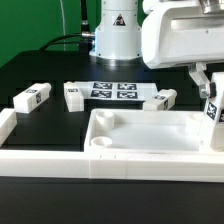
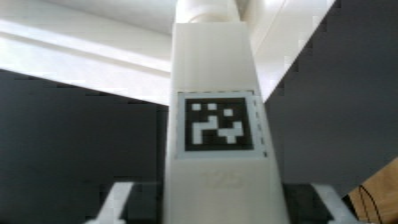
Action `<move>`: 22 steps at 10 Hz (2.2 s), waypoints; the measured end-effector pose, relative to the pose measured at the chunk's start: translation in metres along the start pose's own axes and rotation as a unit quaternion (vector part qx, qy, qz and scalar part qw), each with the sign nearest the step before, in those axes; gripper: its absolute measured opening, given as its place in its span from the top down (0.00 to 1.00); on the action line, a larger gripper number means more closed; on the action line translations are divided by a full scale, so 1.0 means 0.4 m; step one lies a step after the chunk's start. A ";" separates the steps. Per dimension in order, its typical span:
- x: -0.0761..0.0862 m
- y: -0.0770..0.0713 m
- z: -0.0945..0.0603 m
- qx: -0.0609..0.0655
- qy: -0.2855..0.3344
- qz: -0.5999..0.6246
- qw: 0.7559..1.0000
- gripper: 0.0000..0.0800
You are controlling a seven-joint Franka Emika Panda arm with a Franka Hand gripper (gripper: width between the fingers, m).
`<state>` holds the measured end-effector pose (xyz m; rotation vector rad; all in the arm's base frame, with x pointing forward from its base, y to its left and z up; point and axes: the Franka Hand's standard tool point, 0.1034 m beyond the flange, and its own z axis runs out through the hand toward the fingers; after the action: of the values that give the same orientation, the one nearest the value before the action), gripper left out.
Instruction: Assemble desk
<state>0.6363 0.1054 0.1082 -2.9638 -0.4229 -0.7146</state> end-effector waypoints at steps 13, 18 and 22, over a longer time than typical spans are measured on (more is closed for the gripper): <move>0.038 0.009 -0.058 0.007 -0.037 0.001 0.999 0.19; 0.024 -0.019 -0.055 0.036 -0.173 0.021 0.984 0.19; -0.003 -0.023 -0.043 0.054 -0.269 0.017 0.962 0.19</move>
Offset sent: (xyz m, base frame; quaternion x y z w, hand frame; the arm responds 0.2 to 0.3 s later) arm 0.0000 0.0000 0.0000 0.0000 0.0000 0.0000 1.0000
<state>0.6253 0.1119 0.1229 -3.0101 -0.4167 0.1321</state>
